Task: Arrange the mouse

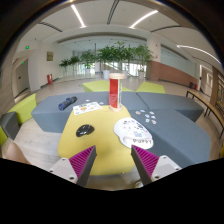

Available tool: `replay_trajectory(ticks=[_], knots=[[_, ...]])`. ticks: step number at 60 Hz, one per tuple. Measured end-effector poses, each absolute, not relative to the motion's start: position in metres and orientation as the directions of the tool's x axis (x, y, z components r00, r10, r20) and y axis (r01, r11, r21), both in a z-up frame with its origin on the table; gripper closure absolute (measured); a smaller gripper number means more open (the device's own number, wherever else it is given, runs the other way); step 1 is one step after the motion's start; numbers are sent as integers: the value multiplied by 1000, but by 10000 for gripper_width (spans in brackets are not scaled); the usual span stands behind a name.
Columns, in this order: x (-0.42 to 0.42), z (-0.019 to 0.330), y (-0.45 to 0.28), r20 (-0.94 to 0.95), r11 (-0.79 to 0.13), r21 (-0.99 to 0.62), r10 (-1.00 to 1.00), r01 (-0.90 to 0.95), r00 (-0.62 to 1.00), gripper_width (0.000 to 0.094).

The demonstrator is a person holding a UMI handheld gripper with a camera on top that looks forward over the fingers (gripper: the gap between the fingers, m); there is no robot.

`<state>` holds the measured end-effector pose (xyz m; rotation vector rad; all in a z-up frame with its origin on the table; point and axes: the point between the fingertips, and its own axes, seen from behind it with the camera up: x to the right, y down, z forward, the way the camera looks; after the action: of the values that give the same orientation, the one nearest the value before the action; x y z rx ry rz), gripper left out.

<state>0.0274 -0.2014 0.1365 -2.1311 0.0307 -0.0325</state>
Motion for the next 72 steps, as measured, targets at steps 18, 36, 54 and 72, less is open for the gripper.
replay_trajectory(ticks=[18, 36, 54, 72], knots=[[16, 99, -162, 14, -562, -827, 33, 30, 999, 162], [-89, 23, -81, -59, -611, -788, 191, 72, 980, 163], [-117, -11, -1, -32, -642, -764, 144, 68, 989, 138], [-132, -14, 48, -39, -648, -761, 91, 29, 995, 148]])
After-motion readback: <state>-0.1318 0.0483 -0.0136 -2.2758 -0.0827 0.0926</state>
